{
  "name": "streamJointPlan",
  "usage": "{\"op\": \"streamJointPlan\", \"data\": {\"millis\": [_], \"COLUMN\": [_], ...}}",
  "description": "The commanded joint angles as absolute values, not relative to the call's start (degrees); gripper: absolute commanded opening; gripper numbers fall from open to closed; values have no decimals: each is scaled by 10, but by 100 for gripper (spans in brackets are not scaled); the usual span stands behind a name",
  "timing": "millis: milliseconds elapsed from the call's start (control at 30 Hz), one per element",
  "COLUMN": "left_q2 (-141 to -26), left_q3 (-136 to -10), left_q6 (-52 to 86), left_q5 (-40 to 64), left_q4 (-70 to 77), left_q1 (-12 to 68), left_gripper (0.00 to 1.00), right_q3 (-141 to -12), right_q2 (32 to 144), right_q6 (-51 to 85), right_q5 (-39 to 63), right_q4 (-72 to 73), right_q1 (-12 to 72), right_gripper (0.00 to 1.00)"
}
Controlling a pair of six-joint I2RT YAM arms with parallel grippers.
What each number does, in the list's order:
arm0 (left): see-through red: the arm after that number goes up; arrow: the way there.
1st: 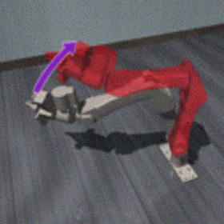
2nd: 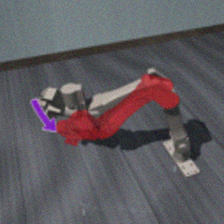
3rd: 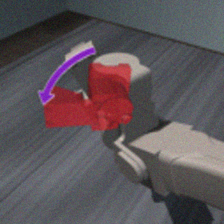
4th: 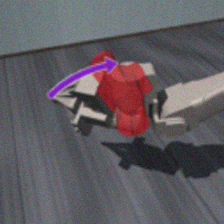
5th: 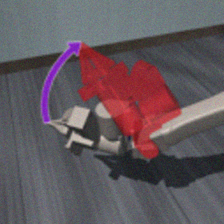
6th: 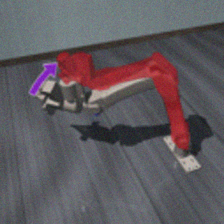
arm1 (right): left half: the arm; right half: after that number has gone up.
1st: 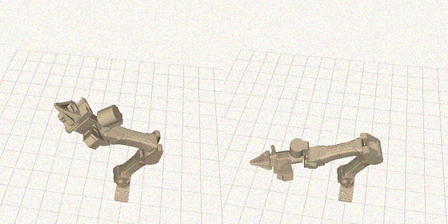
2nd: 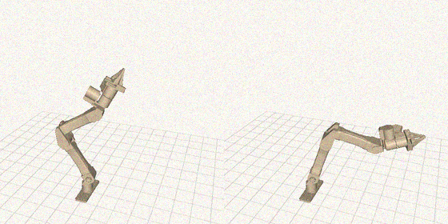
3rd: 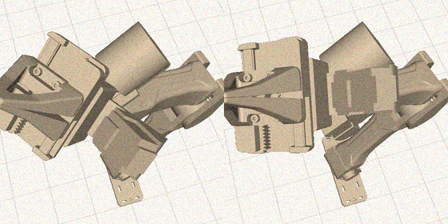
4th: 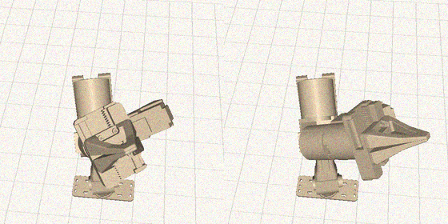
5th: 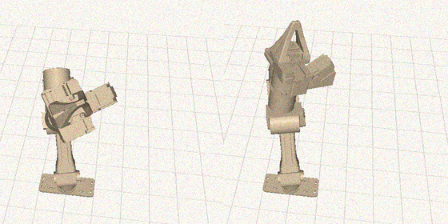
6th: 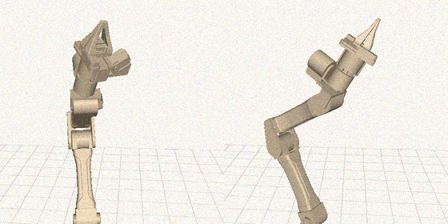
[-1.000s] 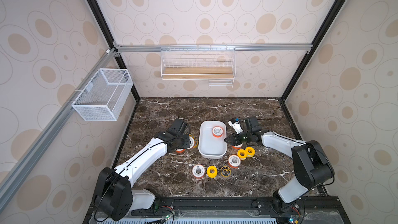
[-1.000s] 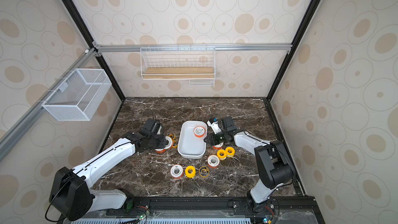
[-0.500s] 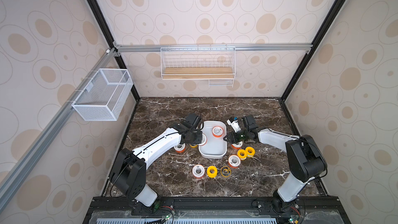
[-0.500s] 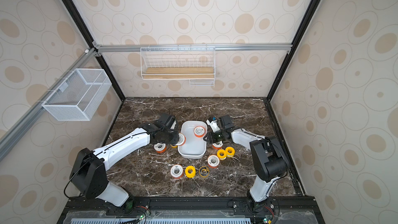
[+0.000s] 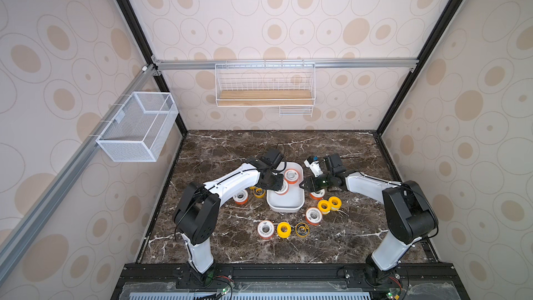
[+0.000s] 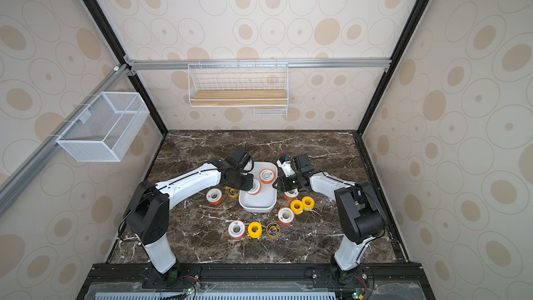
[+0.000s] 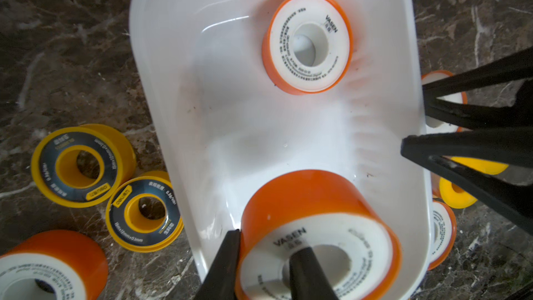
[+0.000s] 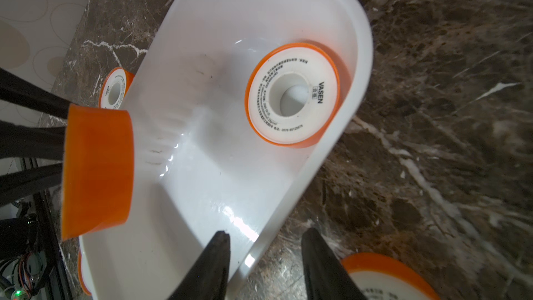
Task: Put the sealing tape into the storage box
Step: Place the sealing tape in the storage box.
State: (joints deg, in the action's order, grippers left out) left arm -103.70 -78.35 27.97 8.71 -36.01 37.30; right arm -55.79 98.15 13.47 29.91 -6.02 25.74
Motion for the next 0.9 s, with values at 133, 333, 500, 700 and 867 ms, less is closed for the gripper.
{"op": "streamJointPlan", "data": {"millis": [133,333,500,700,867], "left_q2": [-1085,-1115,-1144,-1166,-1181], "left_q3": [-821,-837,-856,-869,-879], "left_q6": [278,277,277,280,280], "left_q5": [118,113,117,115,120], "left_q4": [-341,-337,-338,-339,-339], "left_q1": [381,383,383,383,384], "left_gripper": [23,25,25,26,29], "right_q3": [-538,-537,-535,-536,-538], "right_q2": [951,947,947,947,948], "right_q6": [127,119,117,113,111], "right_q5": [295,284,286,279,281], "right_q4": [-46,-50,-51,-55,-57], "right_q1": [259,258,258,257,259], "right_gripper": [47,48,48,47,47]}}
